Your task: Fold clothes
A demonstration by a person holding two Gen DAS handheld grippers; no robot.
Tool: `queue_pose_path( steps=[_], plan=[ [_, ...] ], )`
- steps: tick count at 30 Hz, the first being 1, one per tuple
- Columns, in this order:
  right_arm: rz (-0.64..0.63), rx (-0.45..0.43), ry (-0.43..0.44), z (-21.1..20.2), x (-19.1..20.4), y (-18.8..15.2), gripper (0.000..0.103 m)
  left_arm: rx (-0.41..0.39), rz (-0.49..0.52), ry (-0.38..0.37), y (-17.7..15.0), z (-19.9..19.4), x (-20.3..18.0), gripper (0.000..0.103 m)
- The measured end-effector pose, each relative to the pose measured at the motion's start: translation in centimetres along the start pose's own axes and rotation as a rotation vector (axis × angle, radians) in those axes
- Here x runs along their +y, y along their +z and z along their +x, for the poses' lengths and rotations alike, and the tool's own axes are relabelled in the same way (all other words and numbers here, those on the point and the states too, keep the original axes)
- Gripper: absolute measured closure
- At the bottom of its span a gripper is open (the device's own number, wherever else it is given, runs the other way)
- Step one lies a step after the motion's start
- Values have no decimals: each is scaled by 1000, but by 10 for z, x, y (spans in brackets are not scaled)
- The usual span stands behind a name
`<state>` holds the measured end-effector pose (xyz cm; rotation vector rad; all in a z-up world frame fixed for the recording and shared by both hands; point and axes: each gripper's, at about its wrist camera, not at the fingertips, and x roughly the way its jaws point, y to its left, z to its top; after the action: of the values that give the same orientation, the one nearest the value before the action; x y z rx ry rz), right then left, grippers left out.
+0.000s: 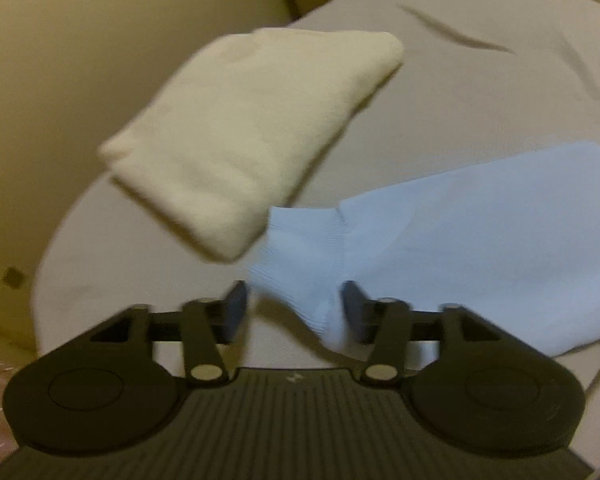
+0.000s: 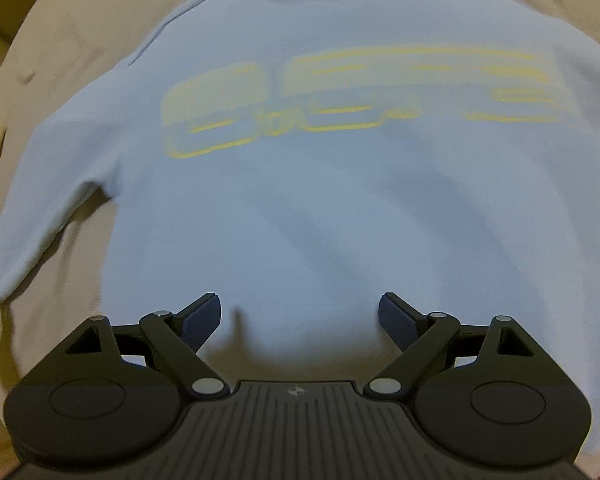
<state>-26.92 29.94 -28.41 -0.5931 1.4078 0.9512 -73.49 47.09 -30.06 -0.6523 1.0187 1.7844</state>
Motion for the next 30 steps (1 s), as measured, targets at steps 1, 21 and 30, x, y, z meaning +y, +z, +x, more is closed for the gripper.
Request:
queue_pose_path(
  steps=[1,21,30],
  plan=[
    [17,-16,-12,-5,-14,-5,15,24,-2,14,-5,-7,-1,53],
    [-235,36,-186,-8,-181,-159,31,181,338,-466,-217,-175,-144,66],
    [55,-80,-22,-94,-207,-175,14,220,317,-476,-184,-263,-111,47]
  ],
)
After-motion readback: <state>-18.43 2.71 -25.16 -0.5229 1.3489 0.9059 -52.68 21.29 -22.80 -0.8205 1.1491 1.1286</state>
